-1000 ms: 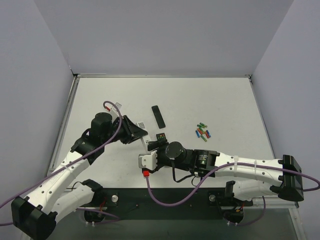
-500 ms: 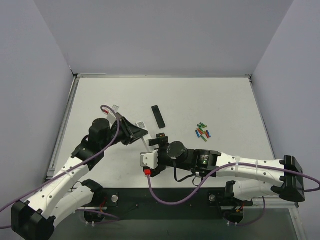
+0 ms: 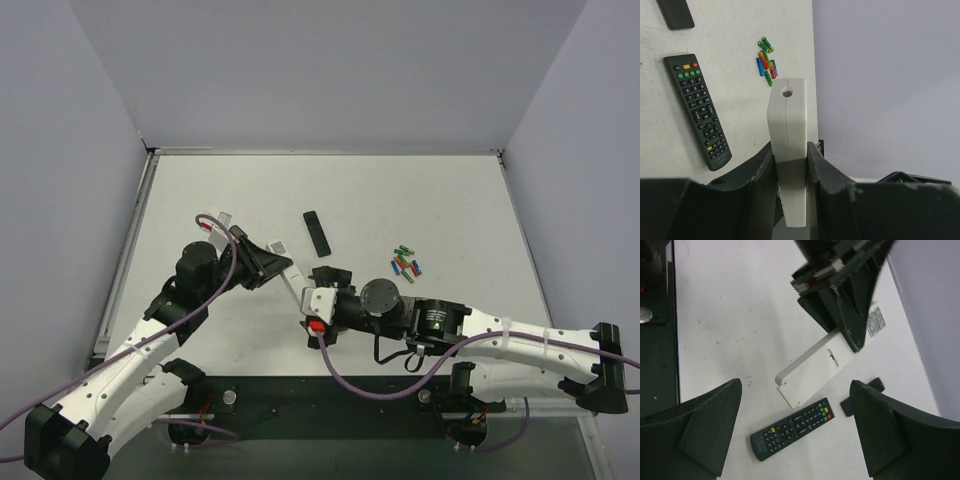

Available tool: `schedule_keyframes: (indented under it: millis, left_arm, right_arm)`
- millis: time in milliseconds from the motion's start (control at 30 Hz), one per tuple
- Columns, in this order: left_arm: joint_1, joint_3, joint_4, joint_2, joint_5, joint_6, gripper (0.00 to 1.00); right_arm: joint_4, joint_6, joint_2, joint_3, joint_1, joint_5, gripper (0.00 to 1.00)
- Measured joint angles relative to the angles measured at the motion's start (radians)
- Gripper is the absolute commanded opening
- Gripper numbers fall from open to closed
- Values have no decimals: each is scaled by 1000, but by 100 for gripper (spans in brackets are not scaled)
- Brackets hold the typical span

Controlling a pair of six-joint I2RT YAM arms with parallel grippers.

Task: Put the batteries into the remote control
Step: Remove the battery cover from the remote control.

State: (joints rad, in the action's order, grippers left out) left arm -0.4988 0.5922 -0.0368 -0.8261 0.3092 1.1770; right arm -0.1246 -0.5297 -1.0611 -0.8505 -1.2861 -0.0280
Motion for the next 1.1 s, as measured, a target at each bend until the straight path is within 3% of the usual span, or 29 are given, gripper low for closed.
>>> schedule_keyframes:
  millis: [267, 533, 800, 1100]
  left_arm:
    - [8, -63, 55, 47, -25, 14, 0]
    - [12, -78, 94, 61, -48, 16, 0]
    - [12, -78, 102, 80, -69, 12, 0]
    - [12, -87, 108, 99, -91, 12, 0]
  right_arm:
    - [158, 431, 66, -78, 95, 69, 82]
    - [363, 738, -23, -240, 103, 80, 76]
    - [483, 875, -166, -330, 109, 80, 68]
    - [507, 925, -246, -360, 114, 76, 55]
